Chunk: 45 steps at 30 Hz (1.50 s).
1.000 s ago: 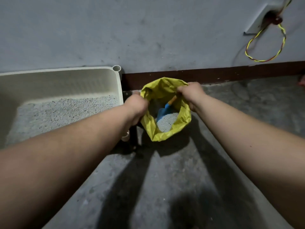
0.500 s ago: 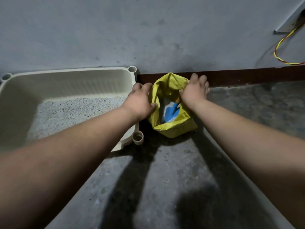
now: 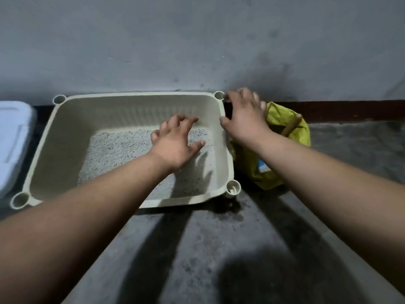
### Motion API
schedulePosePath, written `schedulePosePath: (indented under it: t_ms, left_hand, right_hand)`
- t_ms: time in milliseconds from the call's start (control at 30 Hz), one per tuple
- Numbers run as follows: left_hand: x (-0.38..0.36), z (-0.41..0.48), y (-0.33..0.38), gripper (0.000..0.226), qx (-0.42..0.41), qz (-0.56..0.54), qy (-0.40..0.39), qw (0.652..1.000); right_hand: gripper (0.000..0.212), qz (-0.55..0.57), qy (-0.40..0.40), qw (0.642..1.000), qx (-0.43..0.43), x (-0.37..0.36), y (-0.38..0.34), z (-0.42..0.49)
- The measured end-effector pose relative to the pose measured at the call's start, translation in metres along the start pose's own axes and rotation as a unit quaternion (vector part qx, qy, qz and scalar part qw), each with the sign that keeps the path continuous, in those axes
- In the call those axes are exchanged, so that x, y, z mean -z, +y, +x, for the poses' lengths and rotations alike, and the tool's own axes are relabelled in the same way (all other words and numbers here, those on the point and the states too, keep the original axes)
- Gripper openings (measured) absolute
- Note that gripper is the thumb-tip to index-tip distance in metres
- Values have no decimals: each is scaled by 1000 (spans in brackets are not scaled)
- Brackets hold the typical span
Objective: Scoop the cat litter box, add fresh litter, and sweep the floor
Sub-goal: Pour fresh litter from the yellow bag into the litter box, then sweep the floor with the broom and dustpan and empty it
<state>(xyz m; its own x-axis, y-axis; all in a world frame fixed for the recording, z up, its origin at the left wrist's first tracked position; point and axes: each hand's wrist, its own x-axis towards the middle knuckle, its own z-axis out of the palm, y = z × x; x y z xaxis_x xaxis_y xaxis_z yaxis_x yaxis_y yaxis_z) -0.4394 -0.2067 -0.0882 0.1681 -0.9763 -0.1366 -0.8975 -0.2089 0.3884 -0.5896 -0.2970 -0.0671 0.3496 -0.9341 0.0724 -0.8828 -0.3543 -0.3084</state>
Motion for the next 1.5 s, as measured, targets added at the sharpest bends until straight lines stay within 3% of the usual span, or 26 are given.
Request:
schedulePosePath:
  t_ms: [200,333,467,733,900,1133,1300,1500]
  left_hand:
    - [32,-29,-27,59,60,-31,-27,997]
    - [73,-71,-16,59,104,-45,-69,991]
    - [149,-108,11,61,115,-32,-92,989]
    - [326,-165,100,69,127,-18,-122,984]
    - [437,-188,172,71,114,-22,-115,987]
    - [523,-212,229,68,62,-7,-113,992]
    - [557,-236,272,67,-44,27,-134,990]
    - [559,-280,365,69,-197,60,-171,963]
  right_hand:
    - [53,28,-86,995,-45,-3,-37,-24]
    - [56,51,-138,983,-111,32,-54,-52]
    - [65,47,-202,970,-130,109,-80,-73]
    - [82,67,-256,959,-98,298,-144,-84]
    - [88,77,-253,958,-109,436,-177,-96]
    - [91,100,-191,962,-165,555,-190,-135]
    - [87,144,-120,955,-232,623,-187,-184]
    - [90,170,-55,924,-338,683,-154,-276]
